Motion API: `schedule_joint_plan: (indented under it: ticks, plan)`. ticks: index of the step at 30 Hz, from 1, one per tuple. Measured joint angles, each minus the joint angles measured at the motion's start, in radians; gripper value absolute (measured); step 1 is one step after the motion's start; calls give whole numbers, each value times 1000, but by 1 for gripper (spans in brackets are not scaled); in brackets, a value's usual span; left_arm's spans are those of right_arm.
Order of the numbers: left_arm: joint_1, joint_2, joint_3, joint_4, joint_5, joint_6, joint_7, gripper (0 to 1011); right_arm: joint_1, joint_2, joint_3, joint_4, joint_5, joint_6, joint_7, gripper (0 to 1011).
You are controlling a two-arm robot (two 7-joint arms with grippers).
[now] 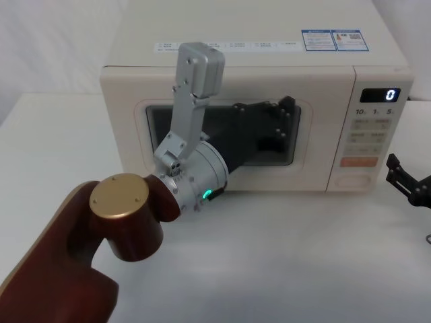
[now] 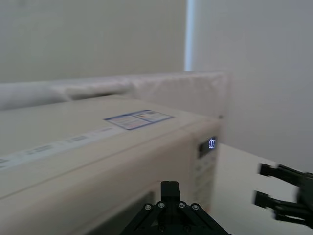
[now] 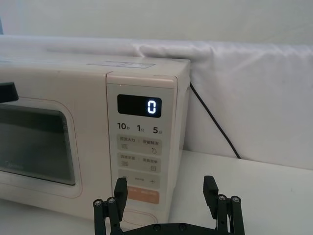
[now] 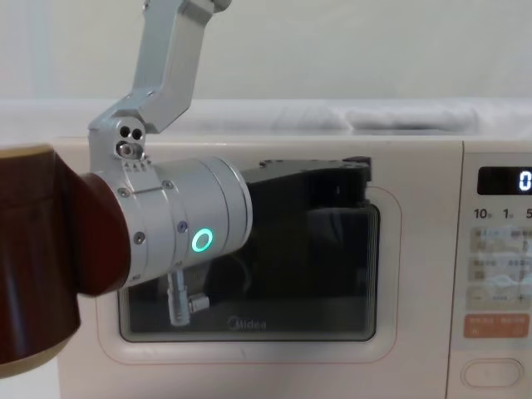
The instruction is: Press the button to open the microwave door with one hand; close the microwave door with the other hand.
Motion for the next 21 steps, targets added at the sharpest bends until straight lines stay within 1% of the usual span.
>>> schedule_joint_plan:
  ticks: [3,6,7,9,15,21]
  plan:
    - [5,22,15,-15,-25,9,-32,0,0,0,0,0,0,0,0,1002]
    - [8,37,26,-28,-40,14,-44,0,0,0,0,0,0,0,0,1002]
    - [8,37,26,-28,-40,14,-44,0,0,0,0,0,0,0,0,1002]
    - [14,51,32,-43,-52,18,-48,0,0,0,0,0,0,0,0,1002]
    - [42,77,35,-87,-75,23,-45,0,0,0,0,0,0,0,0,1002]
    - [97,112,31,-150,-91,17,-15,0,0,0,0,0,0,0,0,1002]
